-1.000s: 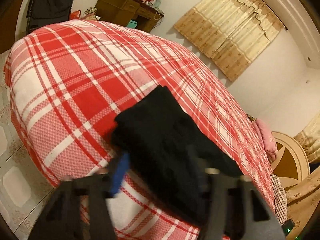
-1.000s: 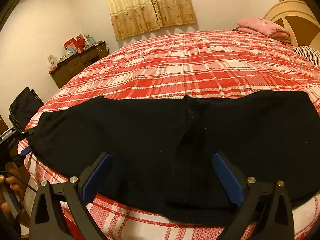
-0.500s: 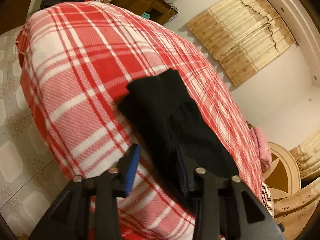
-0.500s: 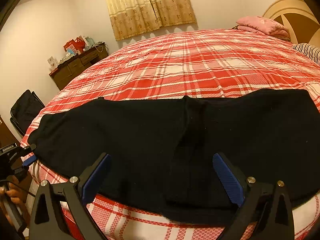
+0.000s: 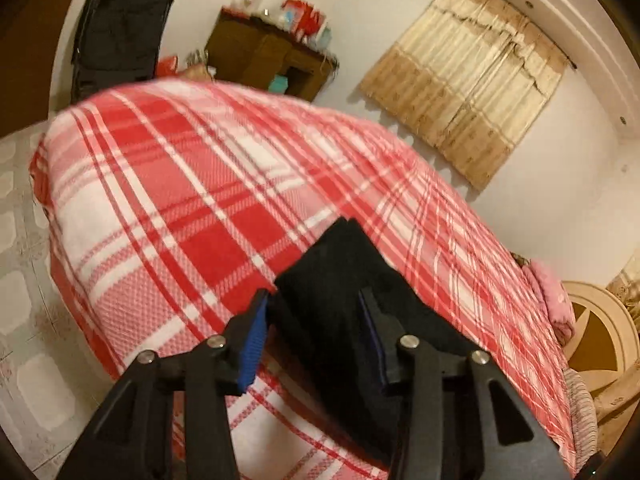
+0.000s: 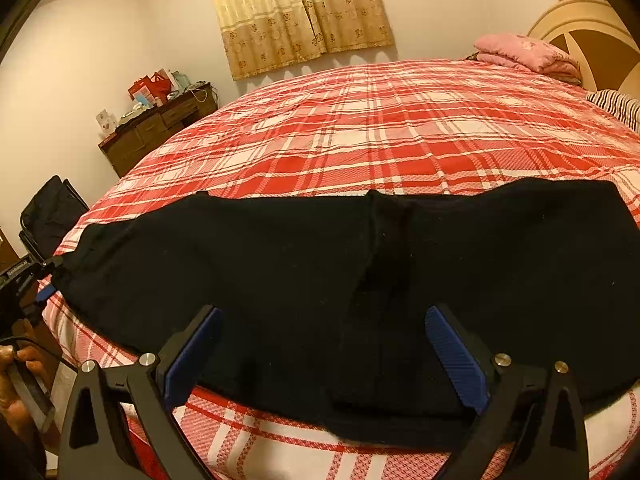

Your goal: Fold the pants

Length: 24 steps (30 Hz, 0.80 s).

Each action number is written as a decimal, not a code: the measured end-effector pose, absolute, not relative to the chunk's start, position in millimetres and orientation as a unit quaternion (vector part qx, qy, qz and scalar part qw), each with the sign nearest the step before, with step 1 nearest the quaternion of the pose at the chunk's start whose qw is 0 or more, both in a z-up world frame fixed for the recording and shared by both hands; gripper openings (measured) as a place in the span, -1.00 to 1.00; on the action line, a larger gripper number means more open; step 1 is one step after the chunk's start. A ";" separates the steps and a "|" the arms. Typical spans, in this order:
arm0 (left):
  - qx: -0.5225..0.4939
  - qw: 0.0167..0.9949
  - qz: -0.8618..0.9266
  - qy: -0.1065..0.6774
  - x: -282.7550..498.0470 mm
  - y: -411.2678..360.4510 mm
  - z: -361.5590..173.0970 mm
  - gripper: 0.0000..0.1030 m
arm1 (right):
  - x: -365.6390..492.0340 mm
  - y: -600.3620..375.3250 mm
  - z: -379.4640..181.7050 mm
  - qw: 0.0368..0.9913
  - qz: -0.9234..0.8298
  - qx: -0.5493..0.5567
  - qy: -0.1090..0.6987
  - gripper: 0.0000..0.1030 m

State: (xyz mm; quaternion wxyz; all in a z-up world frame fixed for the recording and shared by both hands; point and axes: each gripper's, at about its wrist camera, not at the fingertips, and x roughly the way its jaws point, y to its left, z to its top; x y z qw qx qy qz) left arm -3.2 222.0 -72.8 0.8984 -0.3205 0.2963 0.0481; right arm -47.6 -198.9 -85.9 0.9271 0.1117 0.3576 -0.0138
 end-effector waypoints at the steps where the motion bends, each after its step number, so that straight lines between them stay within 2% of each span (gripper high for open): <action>1: -0.333 0.892 0.038 0.304 -1.4 224.2 -78.6 -0.13 | -47.5 -198.2 -86.1 0.927 -0.015 0.110 0.358 0.98; 8: -0.332 0.889 0.023 0.314 -0.2 213.0 -82.1 -0.13 | -47.3 -191.5 -87.7 0.930 -0.025 0.083 0.358 0.98; 9: -0.336 0.887 0.015 0.317 0.3 210.7 -83.0 -0.20 | -46.7 -188.2 -88.2 0.930 -0.029 0.072 0.360 0.98; 10: -0.338 0.884 0.004 0.322 2.4 207.5 -82.7 -0.46 | -46.1 -184.2 -89.0 0.930 -0.035 0.058 0.362 0.98; 11: -0.337 0.883 -0.004 0.327 5.0 203.5 -81.6 -0.55 | -45.3 -180.5 -90.0 0.929 -0.040 0.044 0.365 0.98; 14: -0.312 0.893 -0.001 0.324 7.6 200.3 -75.9 -0.63 | -43.7 -176.2 -91.6 0.928 -0.046 0.027 0.369 0.98; 19: -0.302 0.895 0.000 0.330 11.6 198.6 -70.4 -0.71 | -53.5 -196.7 -78.4 0.932 -0.022 0.103 0.347 0.98; 24: -0.230 0.921 -0.011 0.313 13.4 175.9 -43.1 -0.72 | -79.4 -237.7 -56.8 0.936 -0.039 0.189 0.295 0.98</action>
